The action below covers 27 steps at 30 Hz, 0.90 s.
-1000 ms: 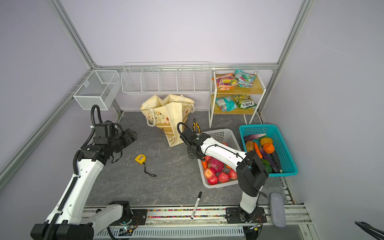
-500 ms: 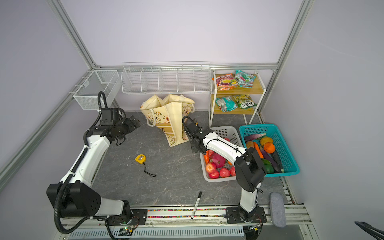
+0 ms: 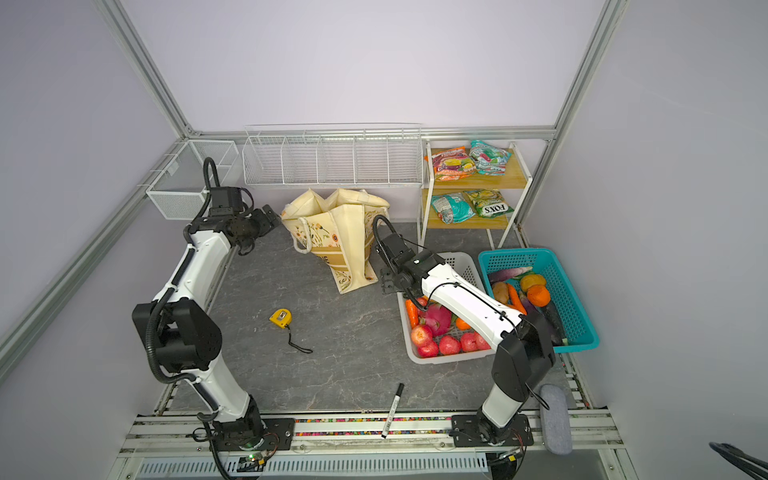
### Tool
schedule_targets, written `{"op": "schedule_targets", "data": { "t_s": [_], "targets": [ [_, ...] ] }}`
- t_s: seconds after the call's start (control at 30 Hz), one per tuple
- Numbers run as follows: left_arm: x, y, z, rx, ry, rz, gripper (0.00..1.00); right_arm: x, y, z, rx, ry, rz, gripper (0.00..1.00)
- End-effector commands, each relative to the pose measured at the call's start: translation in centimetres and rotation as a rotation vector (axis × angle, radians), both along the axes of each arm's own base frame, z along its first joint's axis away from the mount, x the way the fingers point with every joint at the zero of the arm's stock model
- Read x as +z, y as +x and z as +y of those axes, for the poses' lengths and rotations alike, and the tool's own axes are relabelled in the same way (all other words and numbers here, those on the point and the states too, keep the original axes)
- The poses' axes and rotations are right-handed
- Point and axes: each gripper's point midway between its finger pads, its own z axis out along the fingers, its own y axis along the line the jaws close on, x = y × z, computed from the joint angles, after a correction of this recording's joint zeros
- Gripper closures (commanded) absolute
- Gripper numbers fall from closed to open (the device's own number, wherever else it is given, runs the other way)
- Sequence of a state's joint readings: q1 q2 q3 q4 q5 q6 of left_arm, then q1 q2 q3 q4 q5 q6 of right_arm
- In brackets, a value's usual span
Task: Place the food into the grocery bag and tie it
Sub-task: 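Grasp the bag rim with the left gripper while the right moves toward the bag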
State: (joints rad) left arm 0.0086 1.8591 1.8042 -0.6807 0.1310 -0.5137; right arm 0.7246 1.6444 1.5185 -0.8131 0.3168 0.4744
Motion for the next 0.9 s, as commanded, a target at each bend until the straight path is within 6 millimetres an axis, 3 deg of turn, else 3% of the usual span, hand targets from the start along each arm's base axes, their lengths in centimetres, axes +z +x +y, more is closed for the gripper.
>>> {"op": "schedule_targets", "data": {
  "t_s": [0.0,0.13,0.3,0.43,0.57,0.63,0.73,0.87],
  "targets": [
    [-0.3,1.1,-1.1,-0.037,-0.047,0.022,0.05,1.7,-0.5,-0.2,0.0,0.02,-0.031,0.27],
    [-1.5,2.2,-2.0,-0.064,-0.064,0.049,0.12,2.4,-0.9,-0.6,-0.001,0.022,-0.047,0.27],
    [-2.9,2.4,-4.1,-0.116,-0.066,0.096,0.3,2.8,-1.3,-1.2,-0.01,0.015,-0.061,0.27],
    [-2.7,1.3,-4.9,-0.152,-0.055,0.118,0.59,3.0,-1.7,-1.8,-0.017,0.013,-0.067,0.27],
    [-0.8,-1.5,-4.2,-0.169,0.004,0.151,0.91,3.8,-2.3,-2.4,-0.024,0.029,-0.079,0.27],
    [0.1,-3.2,-4.0,-0.184,0.026,0.152,1.0,4.3,-2.7,-2.6,-0.022,0.045,-0.085,0.26],
    [1.0,-6.1,-4.5,-0.236,0.014,0.152,1.0,5.1,-3.3,-2.1,-0.005,0.095,-0.088,0.26],
    [0.8,-10.9,-6.1,-0.33,-0.043,0.157,1.0,6.8,-4.0,-1.0,0.01,0.212,-0.093,0.24]
  ]
}}
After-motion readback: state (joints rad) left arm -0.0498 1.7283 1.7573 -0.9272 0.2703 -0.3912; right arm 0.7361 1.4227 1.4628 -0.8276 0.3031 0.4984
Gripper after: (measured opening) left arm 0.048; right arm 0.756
